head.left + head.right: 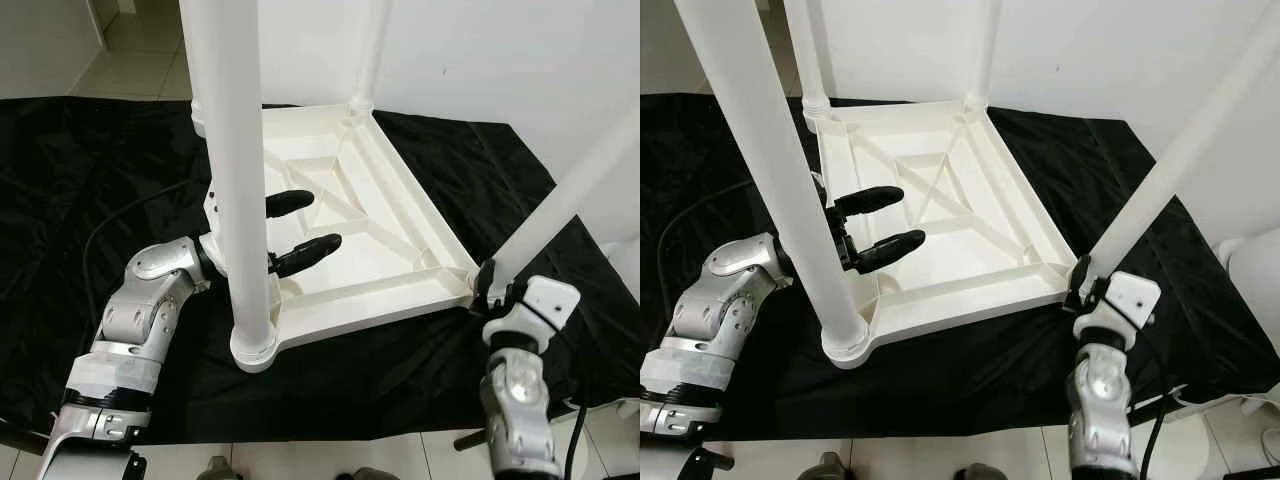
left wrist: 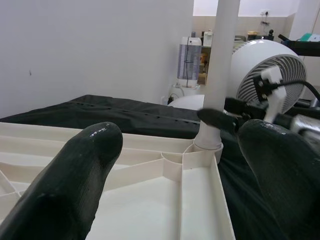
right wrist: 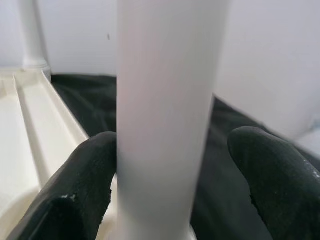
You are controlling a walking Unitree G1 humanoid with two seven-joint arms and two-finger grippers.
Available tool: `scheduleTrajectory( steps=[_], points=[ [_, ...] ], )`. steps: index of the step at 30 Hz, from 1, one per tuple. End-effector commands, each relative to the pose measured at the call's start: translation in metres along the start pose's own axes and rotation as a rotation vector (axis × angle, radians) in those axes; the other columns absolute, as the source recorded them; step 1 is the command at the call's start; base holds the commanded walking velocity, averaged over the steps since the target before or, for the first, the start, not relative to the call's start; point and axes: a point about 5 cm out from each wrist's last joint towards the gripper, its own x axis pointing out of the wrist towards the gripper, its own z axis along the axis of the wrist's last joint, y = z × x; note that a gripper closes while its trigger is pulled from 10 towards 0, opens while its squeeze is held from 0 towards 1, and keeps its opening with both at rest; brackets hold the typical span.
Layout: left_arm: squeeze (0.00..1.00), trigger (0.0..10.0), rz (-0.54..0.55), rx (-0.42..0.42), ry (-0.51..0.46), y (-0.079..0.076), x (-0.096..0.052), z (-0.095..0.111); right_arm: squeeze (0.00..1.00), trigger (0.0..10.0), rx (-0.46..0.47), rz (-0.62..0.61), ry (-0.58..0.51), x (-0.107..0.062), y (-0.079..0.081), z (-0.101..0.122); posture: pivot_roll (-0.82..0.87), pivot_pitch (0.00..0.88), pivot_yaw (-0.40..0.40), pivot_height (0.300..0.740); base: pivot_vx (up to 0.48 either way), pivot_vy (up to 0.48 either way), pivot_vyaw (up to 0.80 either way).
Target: Building children table
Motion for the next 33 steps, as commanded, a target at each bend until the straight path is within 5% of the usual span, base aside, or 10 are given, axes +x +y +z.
scheduleTrajectory(
  steps=[1, 17, 22, 33],
  points=[
    [0.00, 10.0, -0.056, 0.017, 0.001, -0.003, 0.005, 0.002, 0.00, 10.0, 0.004, 0.012, 0.026, 0.001, -0.001, -0.005, 0.03, 0.030, -0.058, 0.740, 0.000, 0.000, 0.00],
    [0.00, 10.0, -0.211, -0.067, 0.000, -0.024, 0.002, 0.004, 0.00, 10.0, 0.001, 0.157, 0.064, 0.044, -0.007, -0.003, 0.03, 0.040, -0.051, 0.740, 0.000, 0.000, 0.00],
    [0.00, 10.0, -0.300, -0.099, -0.004, -0.041, 0.003, 0.005, 0.00, 10.0, 0.002, 0.271, 0.078, 0.063, 0.011, -0.001, 0.03, 0.045, -0.048, 0.740, 0.000, 0.000, 0.00],
    [0.00, 10.0, -0.303, -0.185, -0.070, -0.054, 0.008, 0.016, 0.00, 10.0, 0.000, 0.325, 0.133, 0.090, 0.035, -0.004, 0.03, 0.052, -0.049, 0.740, 0.000, 0.000, 0.00]
  ],
)
